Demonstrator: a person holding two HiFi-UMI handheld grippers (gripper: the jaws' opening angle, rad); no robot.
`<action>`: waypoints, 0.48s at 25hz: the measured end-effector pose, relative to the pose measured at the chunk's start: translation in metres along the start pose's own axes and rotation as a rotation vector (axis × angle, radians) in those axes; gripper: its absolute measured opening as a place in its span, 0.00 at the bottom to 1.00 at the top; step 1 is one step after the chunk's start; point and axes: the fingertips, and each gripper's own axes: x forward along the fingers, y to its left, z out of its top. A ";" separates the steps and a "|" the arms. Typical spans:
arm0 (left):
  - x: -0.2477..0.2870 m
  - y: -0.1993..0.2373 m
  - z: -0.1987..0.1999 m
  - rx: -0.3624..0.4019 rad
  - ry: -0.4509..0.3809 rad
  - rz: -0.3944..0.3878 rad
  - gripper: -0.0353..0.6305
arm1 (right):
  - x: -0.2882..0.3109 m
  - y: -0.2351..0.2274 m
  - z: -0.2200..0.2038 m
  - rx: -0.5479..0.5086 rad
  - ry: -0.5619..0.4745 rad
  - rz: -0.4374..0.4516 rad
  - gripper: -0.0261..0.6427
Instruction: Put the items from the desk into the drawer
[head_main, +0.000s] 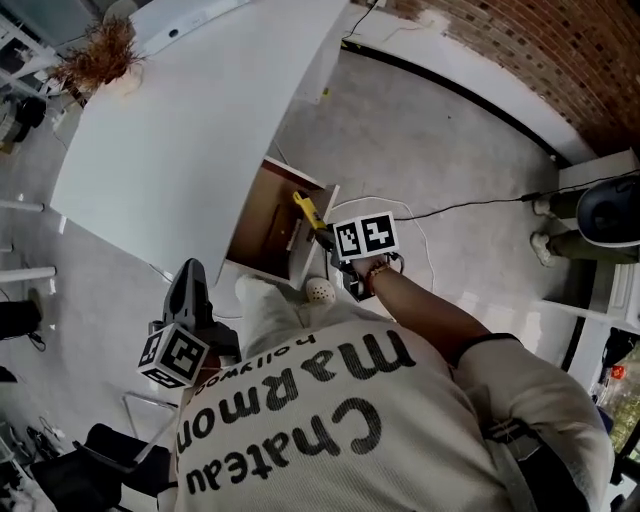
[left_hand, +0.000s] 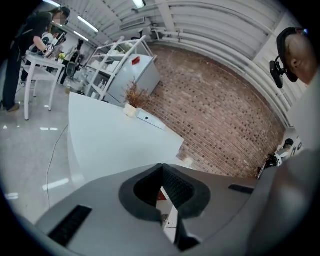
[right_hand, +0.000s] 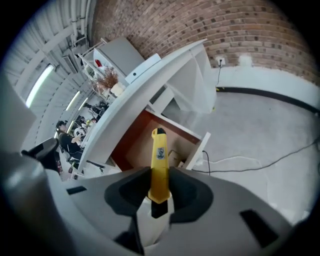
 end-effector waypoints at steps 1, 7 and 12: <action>0.000 0.007 0.003 0.002 0.006 0.002 0.06 | 0.011 0.002 -0.007 0.022 0.023 -0.005 0.22; 0.020 0.046 0.034 0.054 0.055 -0.028 0.06 | 0.069 0.014 -0.031 0.120 0.111 -0.051 0.22; 0.046 0.071 0.065 0.135 0.108 -0.072 0.06 | 0.108 0.017 -0.040 0.233 0.089 -0.131 0.22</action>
